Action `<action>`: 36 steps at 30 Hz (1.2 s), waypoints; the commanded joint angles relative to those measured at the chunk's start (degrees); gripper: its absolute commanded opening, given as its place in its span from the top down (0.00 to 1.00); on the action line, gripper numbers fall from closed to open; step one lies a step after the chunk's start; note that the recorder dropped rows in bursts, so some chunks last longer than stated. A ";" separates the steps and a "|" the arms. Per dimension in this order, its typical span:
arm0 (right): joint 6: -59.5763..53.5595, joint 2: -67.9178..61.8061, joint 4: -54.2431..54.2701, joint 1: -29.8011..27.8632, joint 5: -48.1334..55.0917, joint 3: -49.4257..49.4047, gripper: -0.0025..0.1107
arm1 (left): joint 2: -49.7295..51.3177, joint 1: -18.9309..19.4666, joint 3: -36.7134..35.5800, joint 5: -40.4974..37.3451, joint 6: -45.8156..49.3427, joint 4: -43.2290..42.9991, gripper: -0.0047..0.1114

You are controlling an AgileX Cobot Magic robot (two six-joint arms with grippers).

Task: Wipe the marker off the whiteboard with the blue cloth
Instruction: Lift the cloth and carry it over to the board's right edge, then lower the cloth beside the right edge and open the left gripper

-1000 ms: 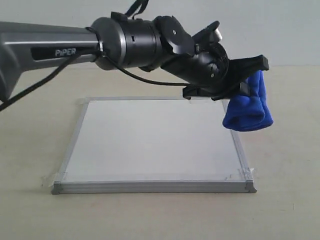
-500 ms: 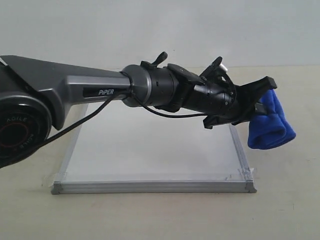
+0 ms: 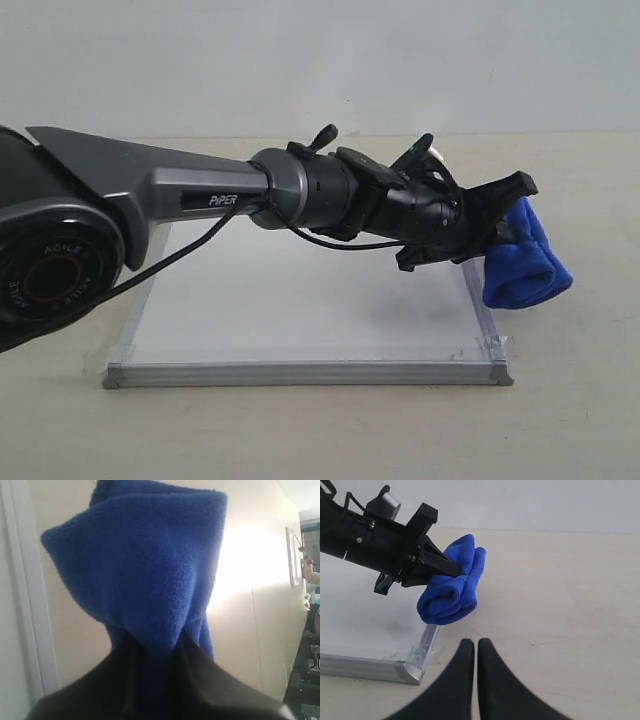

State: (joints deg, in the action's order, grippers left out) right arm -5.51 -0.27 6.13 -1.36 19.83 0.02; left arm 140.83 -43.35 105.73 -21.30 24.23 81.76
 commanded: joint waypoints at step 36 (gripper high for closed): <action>-0.32 0.27 -0.50 -0.12 -0.29 -0.02 0.98 | 0.47 -2.22 0.30 5.26 -5.42 -6.01 0.92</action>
State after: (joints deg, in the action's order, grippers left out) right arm -5.51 -0.27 6.13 -1.36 19.83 0.02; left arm 141.54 -45.23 105.73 -16.39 19.60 76.27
